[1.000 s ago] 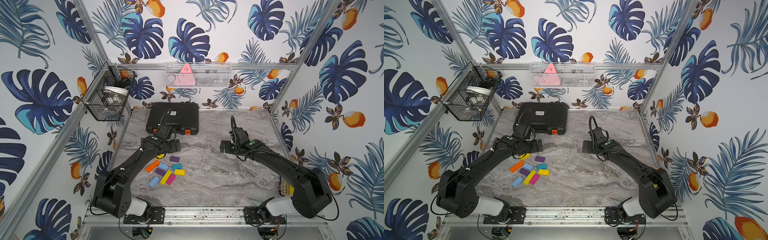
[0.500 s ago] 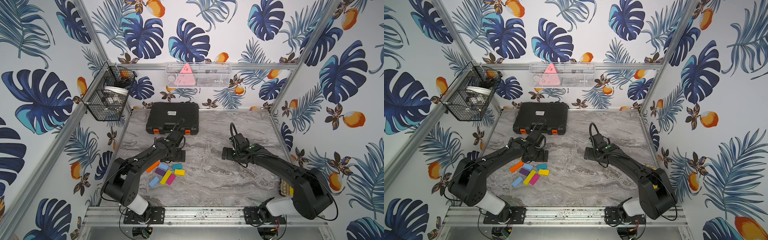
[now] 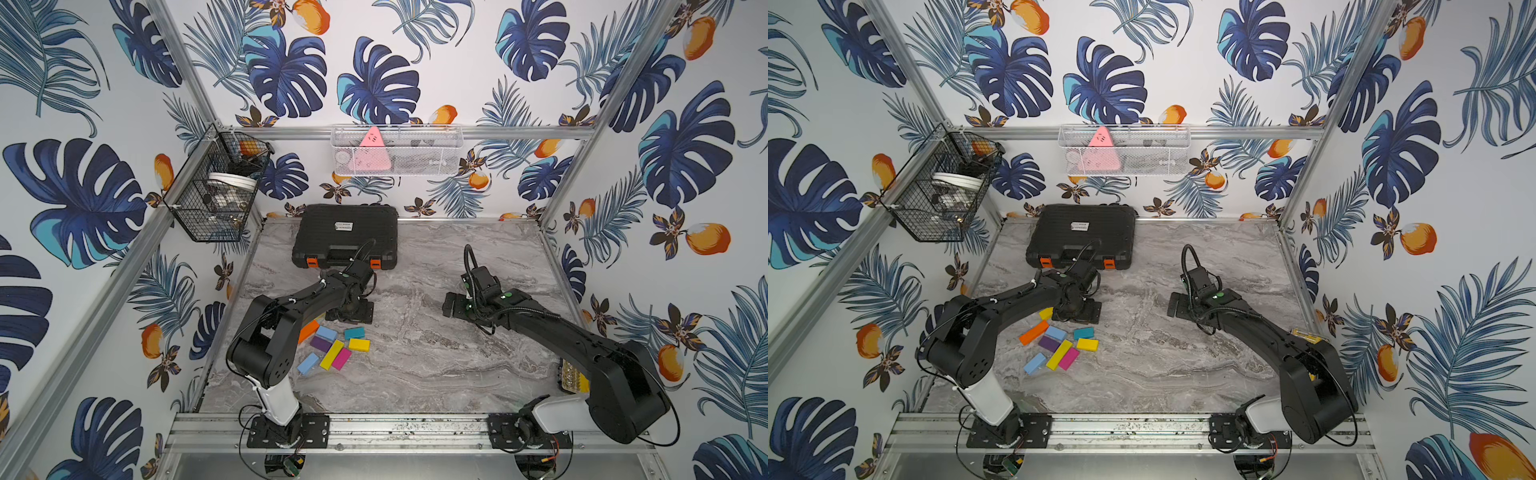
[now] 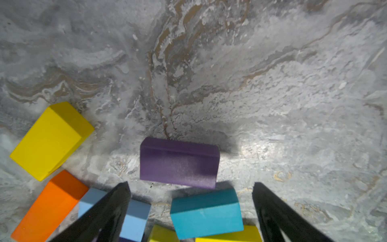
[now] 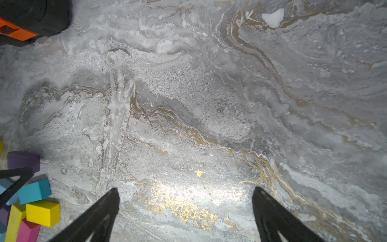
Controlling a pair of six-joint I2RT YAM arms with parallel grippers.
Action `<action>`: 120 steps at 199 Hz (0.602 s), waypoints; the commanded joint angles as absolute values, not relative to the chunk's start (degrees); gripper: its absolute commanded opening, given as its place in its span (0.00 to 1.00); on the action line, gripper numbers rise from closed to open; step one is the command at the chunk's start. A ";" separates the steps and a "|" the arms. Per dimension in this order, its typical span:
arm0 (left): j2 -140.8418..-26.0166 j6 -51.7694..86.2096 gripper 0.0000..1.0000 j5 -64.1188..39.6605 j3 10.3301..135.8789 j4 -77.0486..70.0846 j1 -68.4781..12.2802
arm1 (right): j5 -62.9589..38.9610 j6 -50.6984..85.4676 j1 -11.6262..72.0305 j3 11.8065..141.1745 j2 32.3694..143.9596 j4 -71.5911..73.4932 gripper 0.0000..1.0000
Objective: Assemble the letter c with building blocks
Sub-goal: Pick up the building block from the center of the board.
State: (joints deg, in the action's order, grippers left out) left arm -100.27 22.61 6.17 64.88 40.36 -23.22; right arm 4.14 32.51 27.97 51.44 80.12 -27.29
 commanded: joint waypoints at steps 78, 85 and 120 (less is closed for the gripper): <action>-103.31 22.15 0.89 6.68 65.35 39.35 -21.73 | 3.56 33.31 26.54 49.69 79.15 -25.31 1.00; -103.47 22.14 0.88 6.47 65.27 39.24 -21.64 | 3.54 33.28 26.46 49.57 79.10 -25.31 1.00; -103.95 22.32 0.83 6.07 64.64 38.50 -21.37 | 3.63 33.29 26.13 49.32 78.76 -25.36 1.00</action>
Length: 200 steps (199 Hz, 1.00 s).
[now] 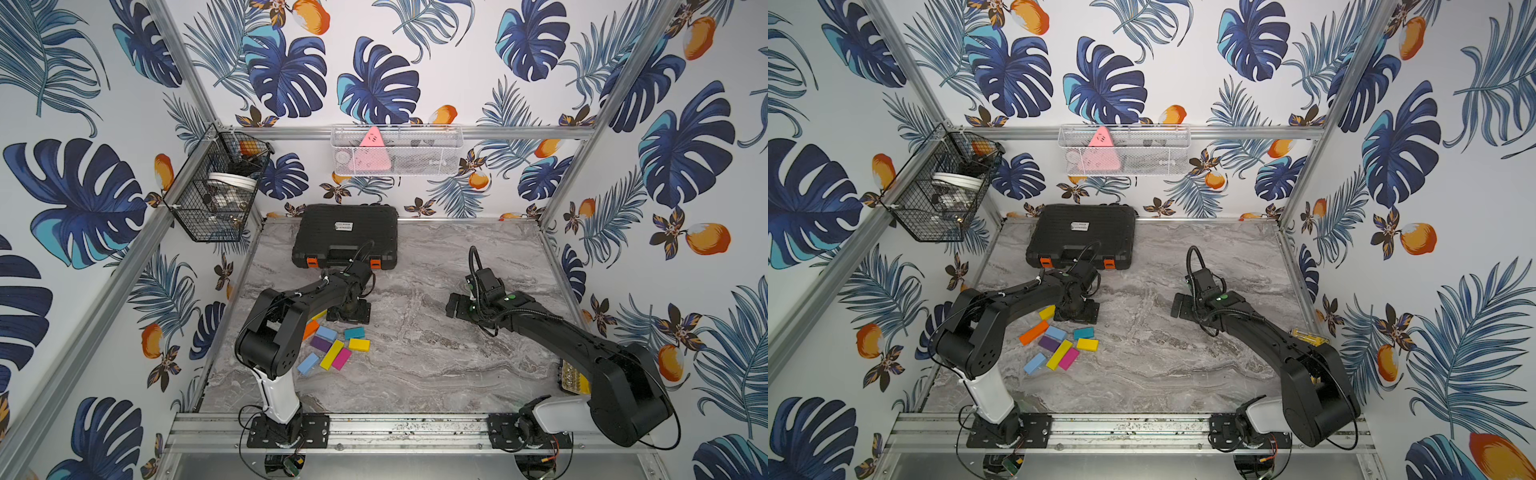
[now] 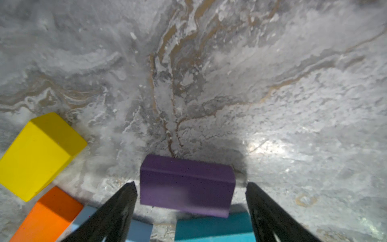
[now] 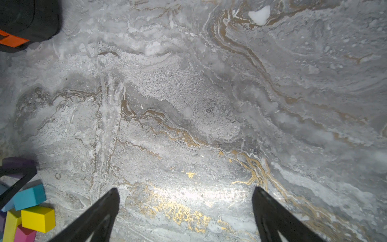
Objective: Assemble the letter c with building blocks
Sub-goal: Pick up the building block from the center of the board, then place the building block at the center of the board.
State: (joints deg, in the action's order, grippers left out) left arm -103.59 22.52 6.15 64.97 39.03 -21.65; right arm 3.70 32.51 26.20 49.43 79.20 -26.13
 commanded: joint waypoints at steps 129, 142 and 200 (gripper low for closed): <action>-104.64 24.50 0.56 3.98 72.23 41.15 -25.25 | 3.63 33.31 23.37 49.13 76.98 -26.02 1.00; -106.10 26.33 0.56 3.66 74.54 41.39 -28.14 | 2.84 33.64 22.32 49.10 77.09 -25.97 1.00; -119.33 34.28 0.56 4.93 88.59 42.06 -44.86 | 0.15 34.28 16.98 46.37 75.82 -25.60 1.00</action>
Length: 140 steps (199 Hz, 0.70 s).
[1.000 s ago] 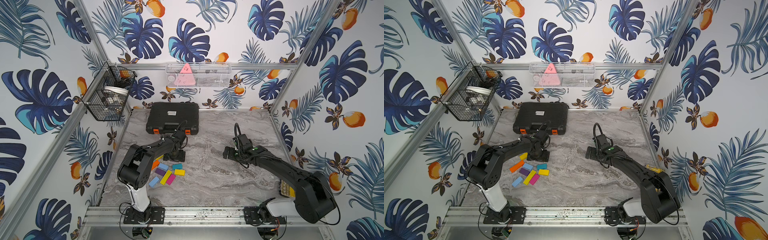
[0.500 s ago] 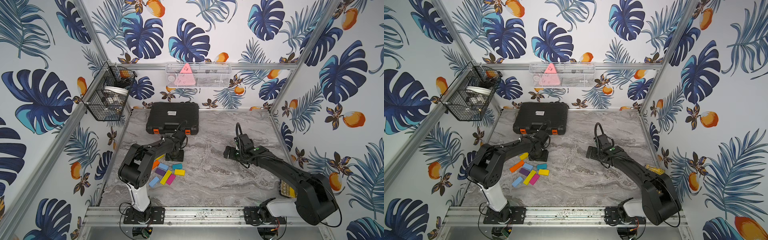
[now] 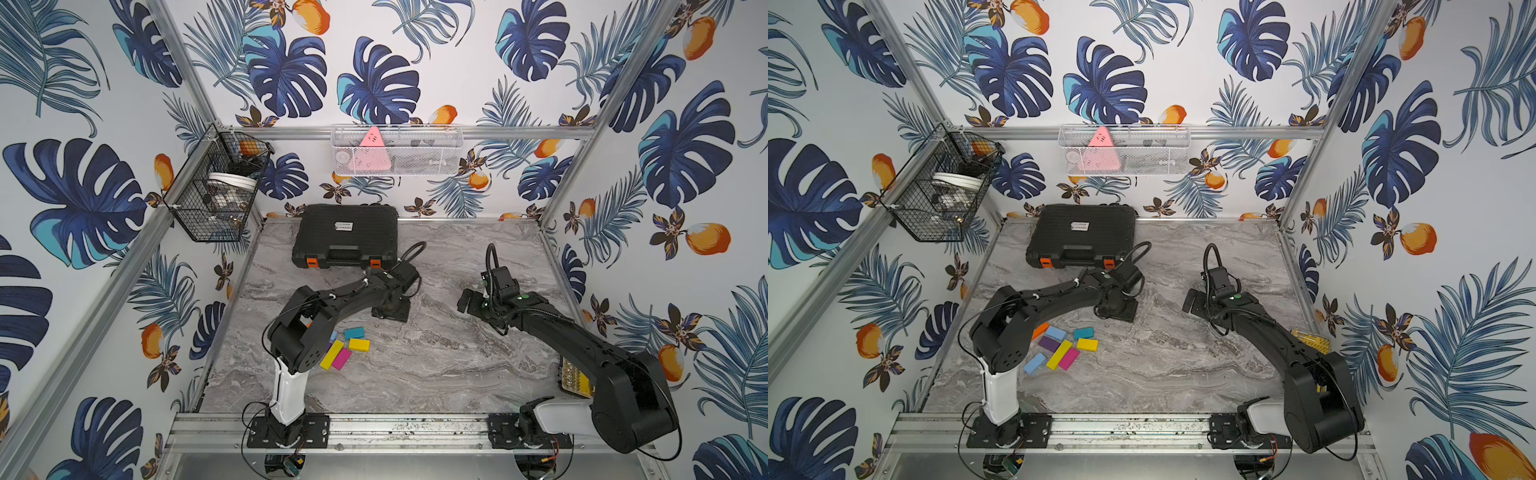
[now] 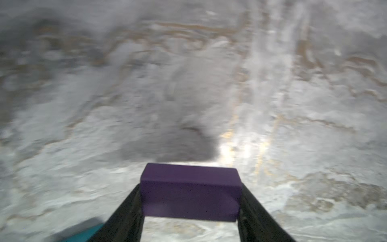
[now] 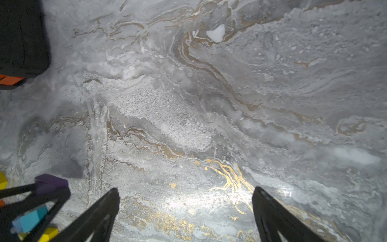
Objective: Assemble the letter c with building blocks
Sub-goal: Place the building block at the center of the board.
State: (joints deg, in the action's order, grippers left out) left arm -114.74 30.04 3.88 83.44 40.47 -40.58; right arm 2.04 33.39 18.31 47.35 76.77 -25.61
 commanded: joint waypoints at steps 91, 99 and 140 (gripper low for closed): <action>-129.19 38.71 0.75 6.28 98.14 44.00 -49.66 | 0.73 34.19 16.35 46.48 74.55 -29.10 1.00; -128.78 38.91 0.83 6.09 98.22 44.05 -49.66 | 1.11 34.15 16.35 46.75 74.58 -29.78 1.00; -123.91 39.83 0.99 5.53 97.04 43.72 -48.44 | 2.90 35.89 16.35 46.93 73.30 -33.10 1.00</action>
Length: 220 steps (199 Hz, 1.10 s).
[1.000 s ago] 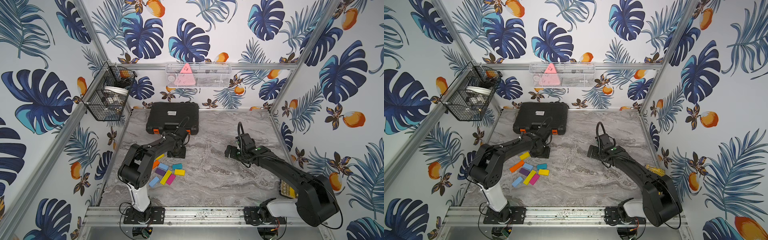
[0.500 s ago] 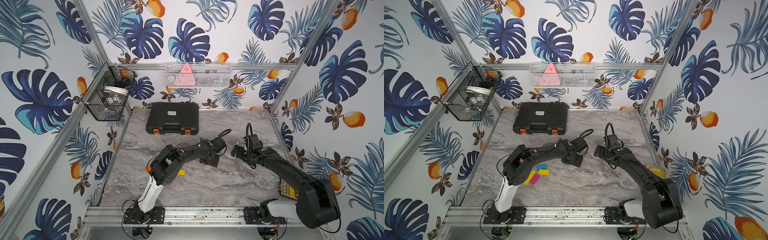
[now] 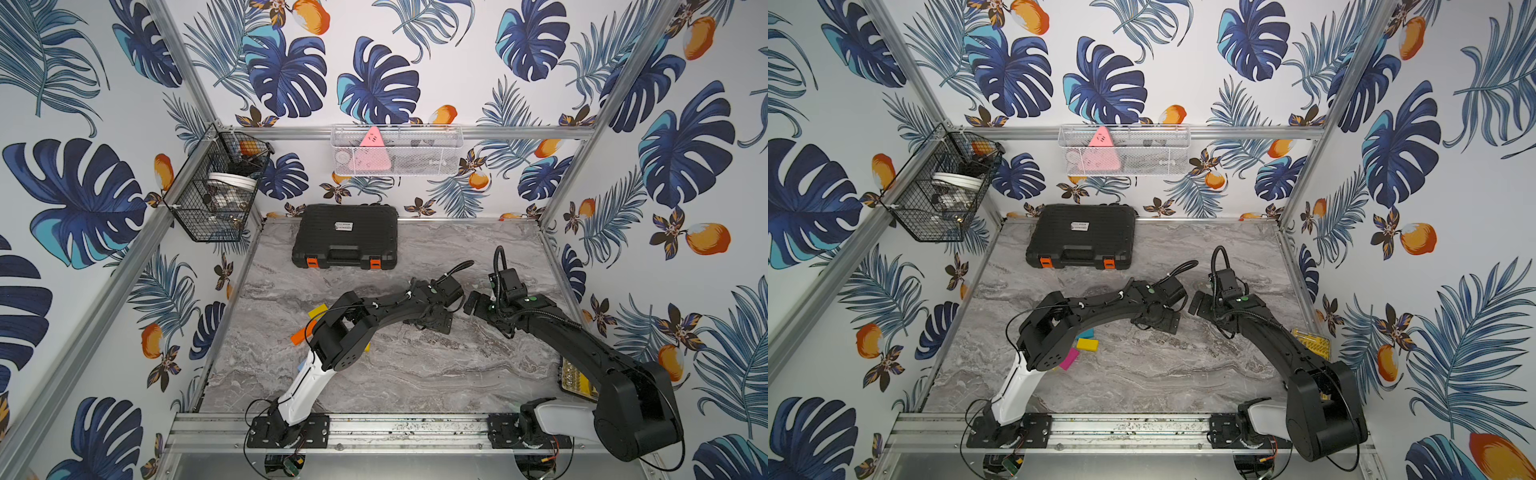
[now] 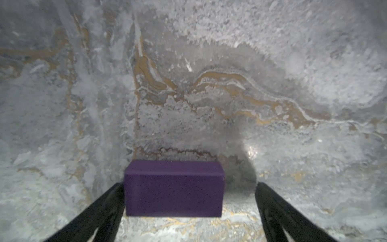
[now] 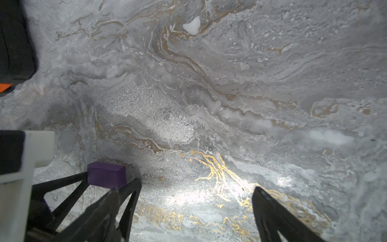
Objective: Assemble the letter c with building blocks
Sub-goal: Place the building block at the center of the board, then pick up the building block from the center of the board.
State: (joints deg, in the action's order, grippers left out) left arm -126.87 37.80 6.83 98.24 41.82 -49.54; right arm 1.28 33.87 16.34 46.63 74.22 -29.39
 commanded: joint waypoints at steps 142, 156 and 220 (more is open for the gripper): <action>-92.70 35.01 0.99 -9.98 68.25 35.68 -18.68 | 9.55 54.39 40.68 67.92 100.91 -37.97 0.93; -91.85 34.56 0.99 -10.86 67.07 35.44 -17.14 | 11.10 55.43 42.01 70.92 104.02 -39.24 0.94; -91.01 34.01 0.99 -13.18 64.45 33.92 -14.30 | 12.67 55.03 43.82 76.05 111.05 -40.60 0.94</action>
State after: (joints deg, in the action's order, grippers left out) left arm -91.35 34.76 -11.73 64.97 35.20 -14.63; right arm 11.14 53.58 43.55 75.46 109.80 -38.92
